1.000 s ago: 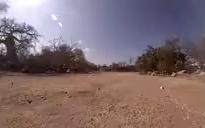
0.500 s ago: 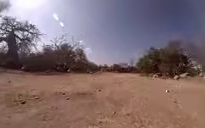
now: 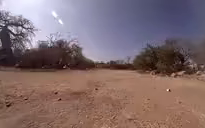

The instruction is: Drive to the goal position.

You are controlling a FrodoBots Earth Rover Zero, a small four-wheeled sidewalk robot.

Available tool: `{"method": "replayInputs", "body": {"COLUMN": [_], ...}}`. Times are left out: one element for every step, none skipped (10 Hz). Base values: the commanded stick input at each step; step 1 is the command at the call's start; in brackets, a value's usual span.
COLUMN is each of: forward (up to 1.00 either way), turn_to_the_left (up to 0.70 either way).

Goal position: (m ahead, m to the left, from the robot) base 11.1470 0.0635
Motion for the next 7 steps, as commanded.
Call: {"method": "replayInputs", "body": {"forward": [0.50,0.50,0.50,0.50,0.50,0.50,0.50], "turn_to_the_left": [0.00,0.00,0.00,0.00,0.00,0.00,0.00]}}
